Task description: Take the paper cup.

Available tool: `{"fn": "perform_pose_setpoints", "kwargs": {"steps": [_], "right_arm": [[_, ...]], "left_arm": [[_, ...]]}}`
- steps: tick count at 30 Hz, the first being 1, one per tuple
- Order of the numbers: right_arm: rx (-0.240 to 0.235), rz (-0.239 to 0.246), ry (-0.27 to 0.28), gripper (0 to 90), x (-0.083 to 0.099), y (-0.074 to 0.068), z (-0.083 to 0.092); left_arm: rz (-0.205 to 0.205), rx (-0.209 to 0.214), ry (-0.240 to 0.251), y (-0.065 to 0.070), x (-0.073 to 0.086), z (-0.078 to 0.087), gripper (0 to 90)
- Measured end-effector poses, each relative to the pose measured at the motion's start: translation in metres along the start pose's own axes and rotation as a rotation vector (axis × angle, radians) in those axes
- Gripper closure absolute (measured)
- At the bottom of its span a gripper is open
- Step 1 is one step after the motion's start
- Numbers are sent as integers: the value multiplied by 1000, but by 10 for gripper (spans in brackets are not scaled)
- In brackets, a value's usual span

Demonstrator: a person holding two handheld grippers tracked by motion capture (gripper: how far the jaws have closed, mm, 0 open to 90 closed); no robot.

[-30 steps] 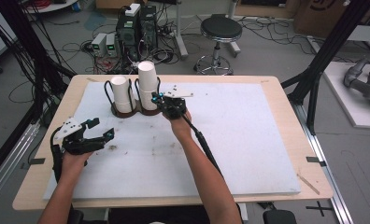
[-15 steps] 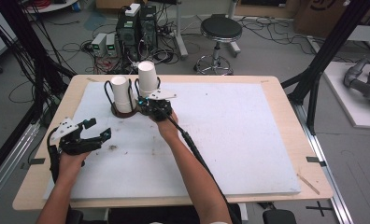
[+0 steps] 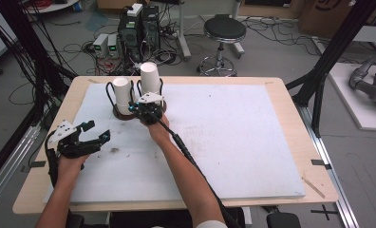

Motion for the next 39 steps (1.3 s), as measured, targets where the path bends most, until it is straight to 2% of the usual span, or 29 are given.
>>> {"fn": "perform_pose_setpoints", "kwargs": {"steps": [8,13,15,22,26,29,35,39], "right_arm": [[-9,5,-61,900,7,-10,-21],[-7,13,-88,900,12,-10,-25],[5,-8,-110,900,17,-7,-27],[16,-28,-117,900,17,-5,-29],[25,-18,-135,900,18,-5,-31],[32,-34,-138,900,18,-3,-31],[34,-52,-138,900,18,-2,-30],[43,-69,-138,900,18,0,-30]], "left_arm": [[7,-12,1,-3,1,1,192],[13,-19,6,-4,1,1,192],[16,-17,9,-4,1,1,192],[18,-19,12,-4,1,0,192],[16,-21,11,-5,1,0,192],[18,-22,13,-6,1,0,192],[15,-14,47,-10,-12,-4,192],[30,-6,50,-22,-25,-10,191]]}}
Point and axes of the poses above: each handheld gripper's, and its own axes: z roughly backward along the jaws, x roughly out of its underside, y roughly to its right, the point moved 7 cm from there along -z, roughly forward along the jaws, and after that the axes turned 7 degrees about -z, right-handed, at the moved point
